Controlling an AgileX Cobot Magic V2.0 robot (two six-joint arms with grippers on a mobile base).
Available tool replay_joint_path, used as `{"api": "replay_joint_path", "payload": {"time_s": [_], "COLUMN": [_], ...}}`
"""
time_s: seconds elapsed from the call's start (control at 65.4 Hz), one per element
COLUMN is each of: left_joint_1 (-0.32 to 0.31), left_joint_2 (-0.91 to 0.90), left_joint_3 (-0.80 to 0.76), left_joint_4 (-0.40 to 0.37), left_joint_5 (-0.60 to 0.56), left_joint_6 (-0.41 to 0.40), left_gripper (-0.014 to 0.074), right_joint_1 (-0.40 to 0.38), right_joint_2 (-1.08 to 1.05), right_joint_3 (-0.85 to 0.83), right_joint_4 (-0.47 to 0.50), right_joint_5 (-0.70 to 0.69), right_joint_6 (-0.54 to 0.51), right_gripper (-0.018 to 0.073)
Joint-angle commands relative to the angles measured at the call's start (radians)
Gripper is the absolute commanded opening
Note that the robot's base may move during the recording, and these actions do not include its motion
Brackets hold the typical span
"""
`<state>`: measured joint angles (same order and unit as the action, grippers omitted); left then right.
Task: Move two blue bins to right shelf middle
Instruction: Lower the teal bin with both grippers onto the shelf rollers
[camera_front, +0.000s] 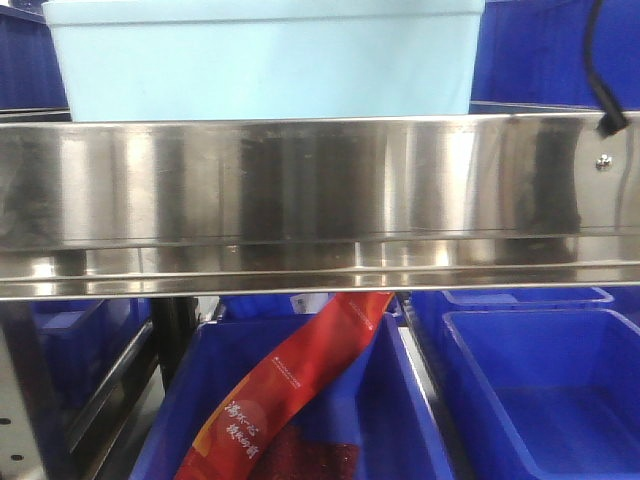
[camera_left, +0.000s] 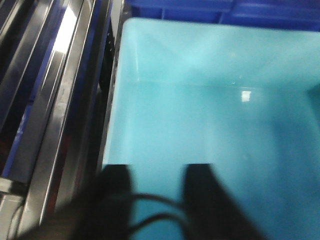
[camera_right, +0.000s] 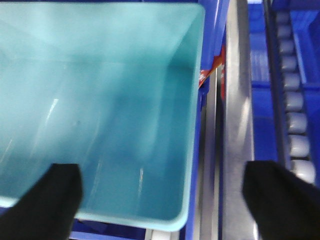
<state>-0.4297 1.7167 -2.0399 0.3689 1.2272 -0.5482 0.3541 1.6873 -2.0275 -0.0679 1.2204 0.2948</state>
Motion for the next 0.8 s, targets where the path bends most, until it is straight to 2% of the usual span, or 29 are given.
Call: {"api": "replay_joint_path", "payload": {"time_s": [0.0,0.015,0.107,0.168,0.184,0.245,0.352,0.398,0.566,0.78], "left_joint_1": [-0.007,-0.007,-0.007,-0.007,-0.007,-0.007,-0.007,-0.007,-0.007,-0.007], "left_joint_2": [-0.027,-0.026,-0.031,-0.033,-0.035,-0.04,-0.076,-0.102,-0.239,-0.412], "left_joint_3": [-0.008,-0.008,-0.008,-0.008,-0.008,-0.008,0.029,0.058,0.263,0.595], "left_joint_4": [-0.014,-0.018,-0.073,-0.096,-0.109,-0.148,-0.168,-0.175,-0.187,-0.202], "left_joint_5": [-0.006,-0.006,-0.006,-0.006,-0.006,-0.006,-0.006,-0.051,-0.268,-0.636], "left_joint_6": [0.052,0.067,0.129,0.162,0.174,0.202,0.211,0.211,0.211,0.211], "left_gripper": [-0.0063,-0.0113,-0.0111,-0.0111,-0.0111,-0.0111,-0.0111,-0.0111,-0.0111,-0.0111], "right_joint_1": [0.004,0.004,0.004,0.004,0.004,0.004,0.004,0.004,0.004,0.004], "right_joint_2": [-0.018,-0.018,-0.018,-0.02,-0.022,-0.029,-0.065,-0.091,-0.227,-0.364], "right_joint_3": [-0.007,-0.007,-0.007,-0.007,-0.007,-0.007,0.022,0.06,0.26,0.511], "right_joint_4": [-0.017,-0.017,-0.017,-0.017,-0.017,-0.015,-0.013,-0.01,-0.008,-0.008], "right_joint_5": [0.001,0.001,0.001,0.001,0.001,0.001,0.001,-0.041,-0.263,-0.537], "right_joint_6": [-0.029,-0.029,-0.035,-0.035,-0.035,-0.06,-0.075,-0.076,-0.084,-0.099], "right_gripper": [0.0396,0.0365,0.0097,-0.0144,-0.0165,-0.0161,-0.0162,-0.0162,-0.0162,-0.0162]}}
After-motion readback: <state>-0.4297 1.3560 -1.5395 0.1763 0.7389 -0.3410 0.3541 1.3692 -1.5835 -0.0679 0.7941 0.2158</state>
